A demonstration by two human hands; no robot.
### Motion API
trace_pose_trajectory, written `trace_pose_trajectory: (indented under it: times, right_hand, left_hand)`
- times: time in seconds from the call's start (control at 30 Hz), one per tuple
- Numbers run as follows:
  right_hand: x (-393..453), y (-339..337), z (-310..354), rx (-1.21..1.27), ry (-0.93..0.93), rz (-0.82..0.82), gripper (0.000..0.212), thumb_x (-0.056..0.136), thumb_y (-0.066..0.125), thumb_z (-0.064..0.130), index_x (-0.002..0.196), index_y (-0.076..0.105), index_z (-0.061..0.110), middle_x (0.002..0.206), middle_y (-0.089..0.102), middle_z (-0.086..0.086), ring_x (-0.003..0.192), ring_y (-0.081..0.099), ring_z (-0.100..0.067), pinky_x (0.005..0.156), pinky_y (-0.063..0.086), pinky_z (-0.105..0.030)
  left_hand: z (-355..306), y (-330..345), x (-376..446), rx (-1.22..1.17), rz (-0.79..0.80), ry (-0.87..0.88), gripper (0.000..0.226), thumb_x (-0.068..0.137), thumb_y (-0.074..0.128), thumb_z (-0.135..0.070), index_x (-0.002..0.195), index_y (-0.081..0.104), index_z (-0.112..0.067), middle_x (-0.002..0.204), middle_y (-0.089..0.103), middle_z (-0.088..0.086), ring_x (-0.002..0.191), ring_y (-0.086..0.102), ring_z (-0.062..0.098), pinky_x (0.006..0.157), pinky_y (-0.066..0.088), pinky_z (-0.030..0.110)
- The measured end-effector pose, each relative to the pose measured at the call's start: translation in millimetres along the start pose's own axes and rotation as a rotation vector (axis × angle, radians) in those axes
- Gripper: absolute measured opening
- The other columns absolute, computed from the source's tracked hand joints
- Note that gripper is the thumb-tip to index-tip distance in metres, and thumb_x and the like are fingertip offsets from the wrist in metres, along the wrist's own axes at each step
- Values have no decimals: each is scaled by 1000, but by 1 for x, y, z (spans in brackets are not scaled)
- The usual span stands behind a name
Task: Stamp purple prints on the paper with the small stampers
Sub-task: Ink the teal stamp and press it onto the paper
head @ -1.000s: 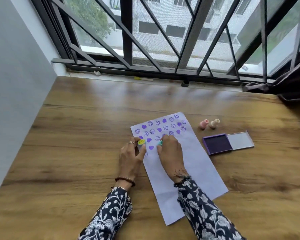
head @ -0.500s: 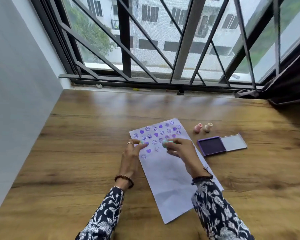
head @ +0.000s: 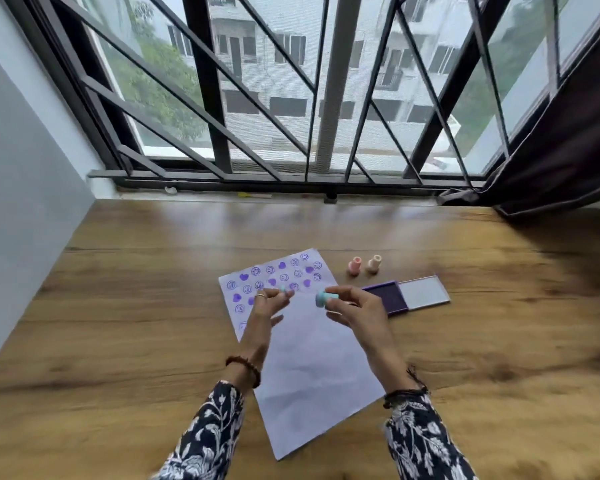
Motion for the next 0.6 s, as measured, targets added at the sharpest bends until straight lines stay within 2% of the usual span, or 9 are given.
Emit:
trace_pose_trajectory:
  times: [0.07, 0.13, 0.17, 0.23, 0.3, 0.37, 0.47, 0.6]
  right_hand:
    - [6, -15, -6, -7, 18, -79, 16, 79, 66, 5, 80, 71, 19, 94, 71, -16, 83, 65, -18, 71, 54, -24]
    - [13, -38, -12, -44, 47, -226, 10, 78, 68, 9, 82, 73, 17, 94, 73, -13, 84, 66, -22, 73, 56, -33]
    - [15, -49, -15, -113, 55, -292, 7, 77, 70, 14, 83, 73, 16, 92, 74, -10, 86, 67, -24, 76, 56, -38]
    - [18, -64, -16, -302, 47, -356, 12, 75, 73, 23, 86, 72, 16, 88, 74, -4, 88, 67, -23, 78, 53, -38]
    - [21, -71, -14, -444, 26, -351, 15, 77, 71, 25, 88, 72, 15, 90, 73, -4, 88, 65, -20, 75, 50, -33]
    - [25, -72, -10, -599, -30, -322, 17, 79, 69, 23, 93, 71, 12, 94, 73, -8, 89, 64, -21, 75, 46, -29]
    - [32, -72, -1, -842, -136, -314, 19, 83, 62, 15, 99, 69, 9, 100, 70, -12, 94, 62, -26, 74, 43, -28]
    - [42, -69, 5, -1059, -173, -306, 17, 87, 55, 13, 97, 66, 5, 100, 66, -15, 93, 61, -30, 74, 44, -33]
  left_hand:
    - [5, 1, 6, 54, -22, 34, 10, 89, 48, -29, 92, 49, -19, 116, 62, 5, 113, 53, 16, 93, 34, 32]
    - [10, 16, 11, 143, 23, 52, 9, 87, 51, -30, 84, 47, -23, 111, 62, 5, 114, 53, 16, 89, 35, 29]
    - [13, 26, 13, 201, 63, 66, 11, 86, 51, -33, 81, 47, -24, 109, 62, 4, 113, 54, 16, 89, 36, 30]
    - [17, 46, 16, 301, 147, 95, 11, 85, 49, -37, 79, 46, -28, 107, 61, 3, 108, 54, 16, 92, 36, 34]
    - [20, 65, 23, 368, 192, 110, 9, 90, 46, -34, 82, 45, -29, 104, 60, 2, 99, 54, 14, 87, 38, 32]
    - [20, 76, 32, 399, 198, 111, 14, 91, 43, -36, 89, 45, -22, 102, 60, 1, 95, 53, 16, 81, 39, 31]
    - [20, 86, 44, 395, 202, 79, 41, 81, 39, -49, 97, 45, -12, 117, 60, 14, 111, 53, 27, 97, 36, 44]
    - [21, 92, 54, 350, 214, 55, 22, 77, 38, -48, 81, 40, -26, 119, 58, 20, 118, 51, 28, 105, 34, 49]
Point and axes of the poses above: each hand's wrist, its own x-axis towards the middle knuckle, its own y-axis out of the palm, z = x × y, the point moved 2 cm from there along x, towards the middle knuckle
